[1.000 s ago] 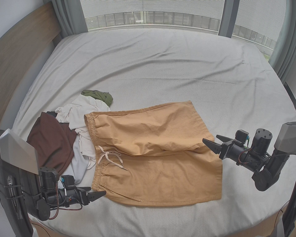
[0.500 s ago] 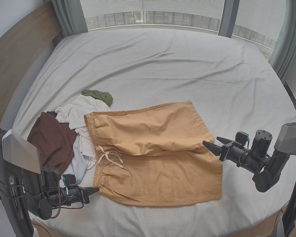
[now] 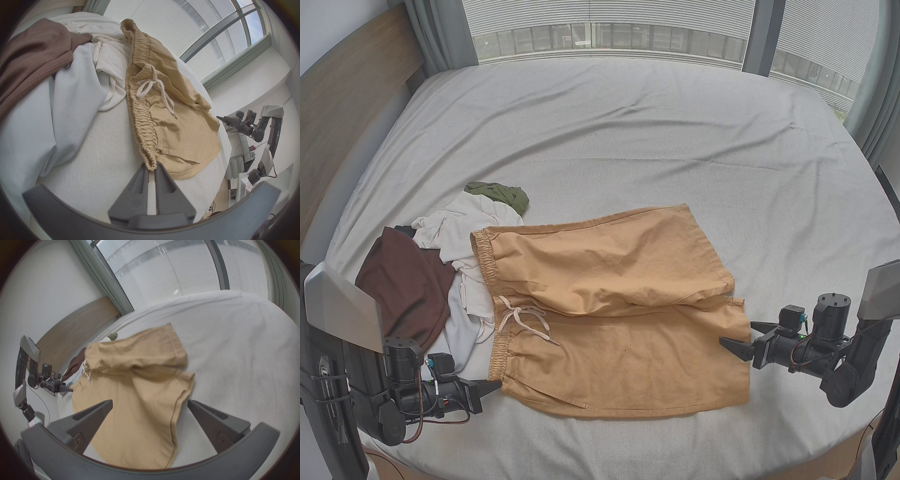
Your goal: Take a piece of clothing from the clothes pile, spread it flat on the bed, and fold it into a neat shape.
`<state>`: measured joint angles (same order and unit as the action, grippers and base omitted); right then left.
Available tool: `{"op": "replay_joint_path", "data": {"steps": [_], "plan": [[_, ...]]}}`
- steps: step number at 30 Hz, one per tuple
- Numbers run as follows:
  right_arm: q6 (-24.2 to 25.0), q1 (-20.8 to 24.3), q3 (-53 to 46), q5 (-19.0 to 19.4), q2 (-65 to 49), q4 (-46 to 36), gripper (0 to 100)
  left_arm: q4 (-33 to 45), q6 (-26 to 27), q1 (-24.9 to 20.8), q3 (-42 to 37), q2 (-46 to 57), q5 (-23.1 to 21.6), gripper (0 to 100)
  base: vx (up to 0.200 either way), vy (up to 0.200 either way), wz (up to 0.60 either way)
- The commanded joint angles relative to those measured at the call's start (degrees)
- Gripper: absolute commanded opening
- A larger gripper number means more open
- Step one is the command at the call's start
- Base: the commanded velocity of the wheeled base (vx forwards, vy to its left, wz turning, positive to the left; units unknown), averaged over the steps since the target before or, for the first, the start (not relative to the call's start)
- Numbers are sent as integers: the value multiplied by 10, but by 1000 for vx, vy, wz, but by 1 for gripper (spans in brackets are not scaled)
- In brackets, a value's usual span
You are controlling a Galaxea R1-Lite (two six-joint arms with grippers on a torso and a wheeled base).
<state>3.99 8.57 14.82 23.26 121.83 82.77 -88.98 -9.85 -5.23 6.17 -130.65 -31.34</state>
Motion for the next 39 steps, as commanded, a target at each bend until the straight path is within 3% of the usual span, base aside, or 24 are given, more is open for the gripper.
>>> {"op": "replay_joint_path", "data": {"steps": [1, 15, 37, 38, 39], "plan": [[-5, -3, -18, 0, 3, -10, 100, 0, 0, 0, -2, 0, 0, 0, 0, 0, 0], [-44, 12, -102, 1, 8, -74, 100, 0, 1, 0, -4, 1, 0, 0, 0, 0, 0], [-14, 26, -92, 5, 33, -93, 100, 0, 1, -1, -5, 2, 0, 0, 0, 0, 0], [-14, 26, -92, 5, 33, -93, 0, 0, 1, -1, -5, 2, 0, 0, 0, 0, 0], [-11, 26, -92, 5, 33, -93, 0, 0, 1, -1, -5, 2, 0, 0, 0, 0, 0]]}}
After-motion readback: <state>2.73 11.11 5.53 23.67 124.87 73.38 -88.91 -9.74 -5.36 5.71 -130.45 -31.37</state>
